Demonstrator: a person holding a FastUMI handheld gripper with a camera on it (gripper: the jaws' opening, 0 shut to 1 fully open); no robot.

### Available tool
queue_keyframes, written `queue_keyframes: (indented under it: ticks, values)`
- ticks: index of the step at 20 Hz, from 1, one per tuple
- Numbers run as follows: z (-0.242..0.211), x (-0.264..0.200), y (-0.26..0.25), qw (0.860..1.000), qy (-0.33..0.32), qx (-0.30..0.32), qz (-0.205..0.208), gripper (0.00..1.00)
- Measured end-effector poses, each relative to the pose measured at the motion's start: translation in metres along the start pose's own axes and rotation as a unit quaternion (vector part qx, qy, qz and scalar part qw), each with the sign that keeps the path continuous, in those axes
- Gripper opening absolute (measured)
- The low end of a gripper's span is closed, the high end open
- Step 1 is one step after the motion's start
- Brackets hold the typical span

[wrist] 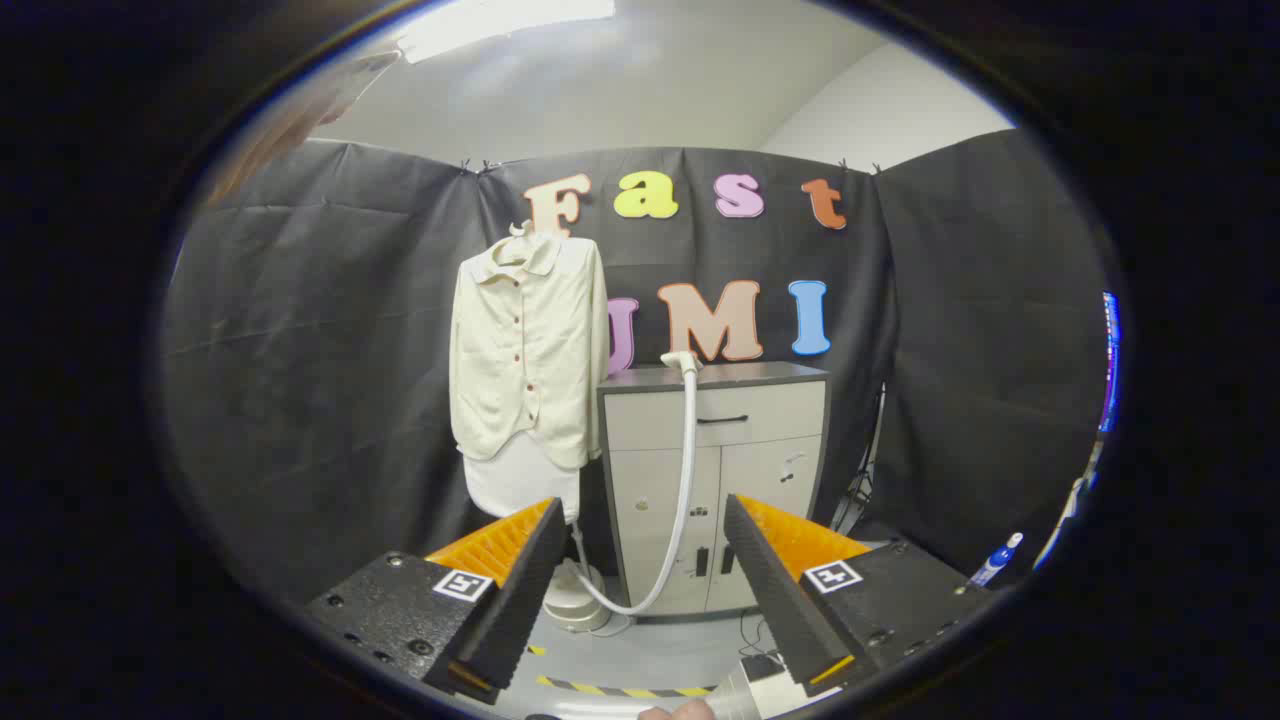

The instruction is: Iron the clothes twice with a garment steamer, once on the left side and once on the right side.

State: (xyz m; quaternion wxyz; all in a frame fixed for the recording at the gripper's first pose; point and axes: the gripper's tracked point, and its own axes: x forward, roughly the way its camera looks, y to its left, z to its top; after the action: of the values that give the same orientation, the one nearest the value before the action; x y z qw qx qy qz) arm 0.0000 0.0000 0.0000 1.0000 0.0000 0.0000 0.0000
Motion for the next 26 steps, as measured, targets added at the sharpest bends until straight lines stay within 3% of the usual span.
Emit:
queue_keyframes:
  ticks: [17, 26]
  values:
    - [-0.003, 0.008, 0.017, 1.0, 0.005, -0.002, 0.008, 0.98]
    - [-0.004, 0.053, 0.027, 1.0, 0.018, -0.009, -0.001, 0.98]
